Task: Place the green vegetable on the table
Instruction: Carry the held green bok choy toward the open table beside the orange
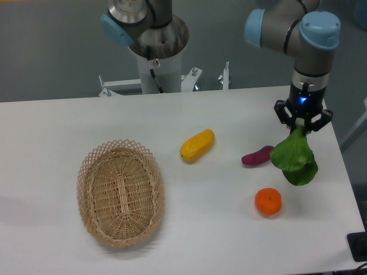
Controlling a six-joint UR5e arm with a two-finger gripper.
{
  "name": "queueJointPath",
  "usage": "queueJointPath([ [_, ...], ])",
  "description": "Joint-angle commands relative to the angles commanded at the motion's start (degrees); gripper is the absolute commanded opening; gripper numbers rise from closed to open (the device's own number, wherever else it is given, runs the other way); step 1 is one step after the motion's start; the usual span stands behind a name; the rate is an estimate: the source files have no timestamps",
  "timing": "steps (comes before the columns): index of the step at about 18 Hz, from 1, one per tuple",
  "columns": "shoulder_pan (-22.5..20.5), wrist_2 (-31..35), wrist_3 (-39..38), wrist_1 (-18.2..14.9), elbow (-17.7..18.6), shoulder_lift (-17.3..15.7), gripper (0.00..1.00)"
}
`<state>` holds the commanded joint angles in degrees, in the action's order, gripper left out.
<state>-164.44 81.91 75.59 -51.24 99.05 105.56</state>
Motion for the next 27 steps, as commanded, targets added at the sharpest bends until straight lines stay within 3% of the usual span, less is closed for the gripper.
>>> queueJointPath([
  [5,1.6,0.2,-3.0,-0.1,0.0,-0.1,0.34],
  [11,6.2,0.4,-13.3,0.9,0.1,0.0,0.34],
  [19,15.5,2.4,-28.6,4.1,0.6,4.7,0.34],
  [27,22.0,4.0,-28.3,5.9,0.4,10.0,0.35],
])
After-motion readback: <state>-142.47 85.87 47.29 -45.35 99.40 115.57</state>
